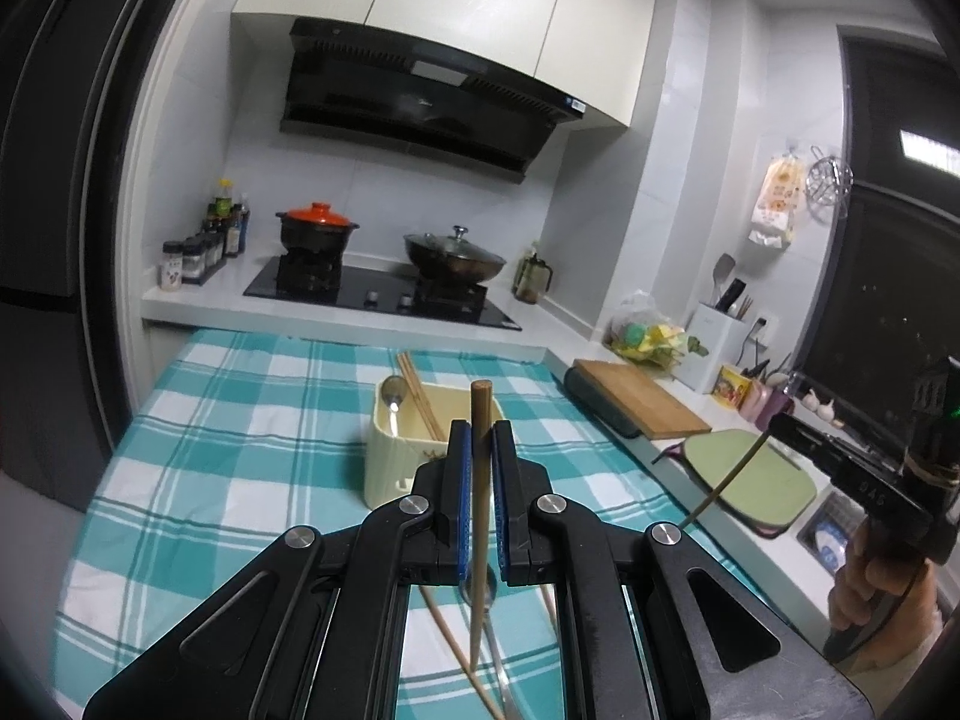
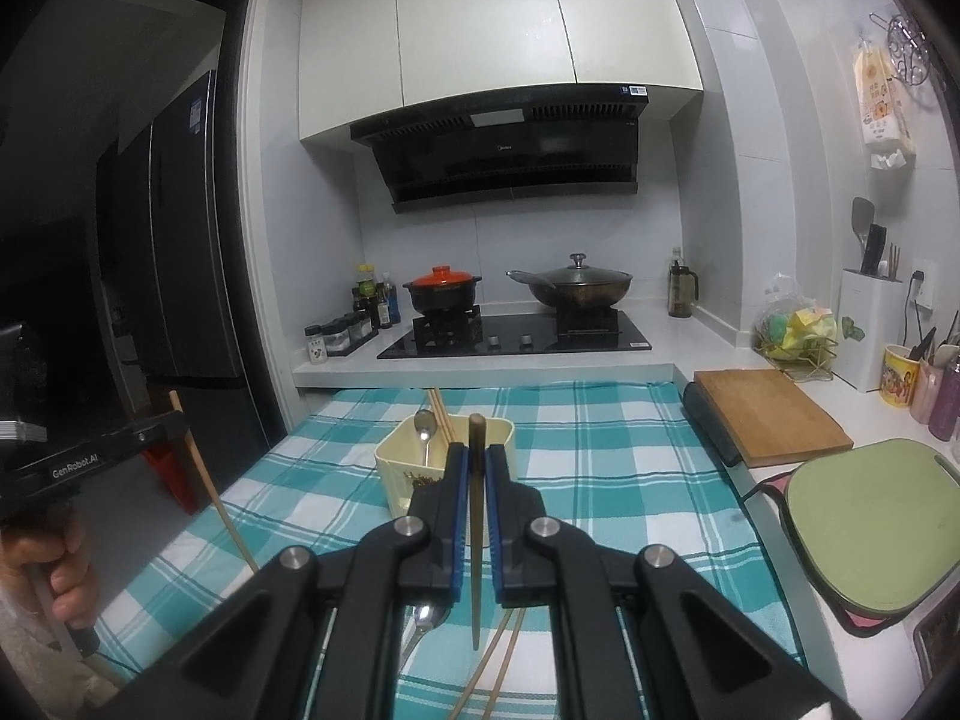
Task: Organize utensils
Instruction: 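Carry both held chopsticks up and over to the cream holder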
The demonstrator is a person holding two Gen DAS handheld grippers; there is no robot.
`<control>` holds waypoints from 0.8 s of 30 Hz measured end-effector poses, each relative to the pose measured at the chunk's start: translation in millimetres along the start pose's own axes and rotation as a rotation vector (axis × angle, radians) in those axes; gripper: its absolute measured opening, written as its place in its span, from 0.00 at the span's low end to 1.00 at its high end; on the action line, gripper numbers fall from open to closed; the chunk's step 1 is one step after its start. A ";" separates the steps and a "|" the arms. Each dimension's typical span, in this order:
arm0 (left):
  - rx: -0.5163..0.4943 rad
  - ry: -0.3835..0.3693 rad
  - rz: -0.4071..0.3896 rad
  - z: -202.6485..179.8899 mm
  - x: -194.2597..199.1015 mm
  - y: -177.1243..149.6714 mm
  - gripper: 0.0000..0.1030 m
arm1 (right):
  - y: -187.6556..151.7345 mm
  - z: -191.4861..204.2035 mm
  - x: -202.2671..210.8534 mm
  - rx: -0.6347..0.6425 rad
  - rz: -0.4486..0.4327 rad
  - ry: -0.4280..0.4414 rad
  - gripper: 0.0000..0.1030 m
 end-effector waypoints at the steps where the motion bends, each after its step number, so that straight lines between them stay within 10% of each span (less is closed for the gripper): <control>1: -0.004 -0.001 -0.003 -0.7 -0.1 2.1 0.05 | 2.0 0.5 1.2 0.003 -0.004 0.000 0.06; 24: -0.058 0.033 -0.001 -6.9 -20.3 18.1 0.05 | 24.7 11.3 -5.1 0.033 -0.029 0.023 0.06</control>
Point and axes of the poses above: each gripper's, at about its wrist camera, not at the fingertips, and x roughly against the way its jaws point, z to its left, y to its top, the point moved 8 cm from there along -x, roughly the way its jaws point, and after that the axes turned 6 degrees about x, right-handed, at the moved point
